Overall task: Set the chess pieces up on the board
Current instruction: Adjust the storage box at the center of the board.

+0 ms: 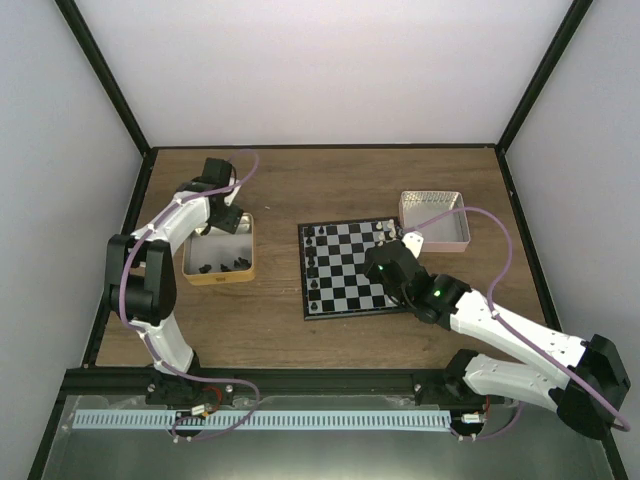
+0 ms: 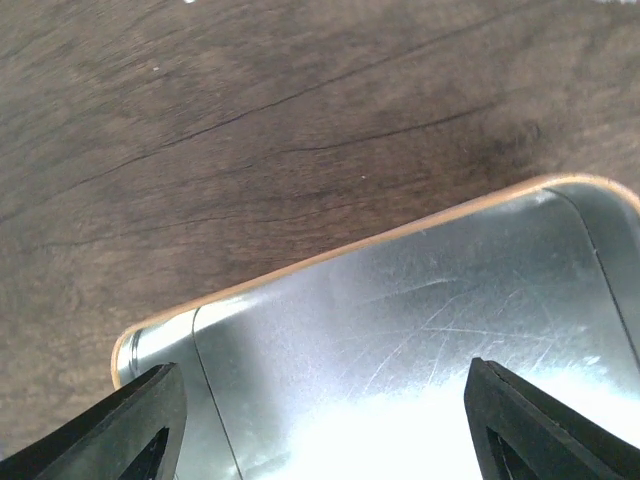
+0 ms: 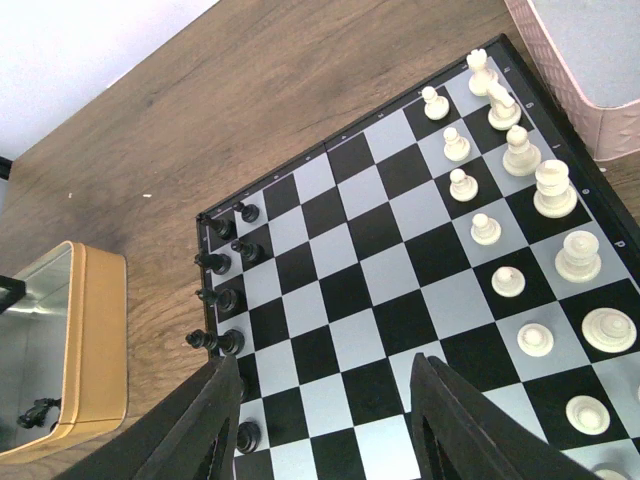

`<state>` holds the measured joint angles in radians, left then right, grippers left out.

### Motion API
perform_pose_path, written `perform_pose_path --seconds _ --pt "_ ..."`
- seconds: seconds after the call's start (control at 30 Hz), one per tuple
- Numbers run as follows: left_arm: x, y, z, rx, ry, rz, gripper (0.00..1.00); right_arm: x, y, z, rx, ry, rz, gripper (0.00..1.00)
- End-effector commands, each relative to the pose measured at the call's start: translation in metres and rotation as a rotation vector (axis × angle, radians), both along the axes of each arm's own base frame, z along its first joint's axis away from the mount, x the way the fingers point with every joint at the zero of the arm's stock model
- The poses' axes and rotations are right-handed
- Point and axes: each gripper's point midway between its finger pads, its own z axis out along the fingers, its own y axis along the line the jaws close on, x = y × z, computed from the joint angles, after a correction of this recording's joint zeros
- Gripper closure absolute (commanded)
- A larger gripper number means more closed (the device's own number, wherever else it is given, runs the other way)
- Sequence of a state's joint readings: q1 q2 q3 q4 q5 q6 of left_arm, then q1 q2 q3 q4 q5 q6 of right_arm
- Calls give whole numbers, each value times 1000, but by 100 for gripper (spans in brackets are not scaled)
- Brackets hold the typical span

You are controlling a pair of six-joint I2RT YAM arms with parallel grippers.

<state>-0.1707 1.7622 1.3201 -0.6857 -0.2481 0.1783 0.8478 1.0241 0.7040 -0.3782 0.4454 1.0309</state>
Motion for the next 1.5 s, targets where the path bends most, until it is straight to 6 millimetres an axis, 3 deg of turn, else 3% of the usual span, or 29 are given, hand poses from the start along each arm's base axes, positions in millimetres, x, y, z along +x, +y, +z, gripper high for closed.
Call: perform_pose_path --seconds 0.0,0.13,0.27,0.43,0.63,0.8,1.07,1.47 --pt "11 -4 -4 84 13 -213 21 0 -3 7 13 -28 6 52" --pt "26 -2 -6 164 22 -312 19 0 -3 6 19 -23 7 52" --pt "25 -7 -28 174 110 -408 19 0 -1 7 28 -17 2 52" --pt "23 -25 -44 74 172 -461 30 2 -1 9 24 -15 -4 52" --pt "31 -17 -49 55 171 -413 53 6 2 14 8 -14 -5 52" --pt "32 -16 -34 14 128 -377 58 6 2 15 19 -16 -7 52" --pt "31 5 -22 8 86 -203 68 7 5 20 17 -28 14 52" --pt "-4 15 -41 -19 150 -52 78 -2 0 34 49 -76 49 53"
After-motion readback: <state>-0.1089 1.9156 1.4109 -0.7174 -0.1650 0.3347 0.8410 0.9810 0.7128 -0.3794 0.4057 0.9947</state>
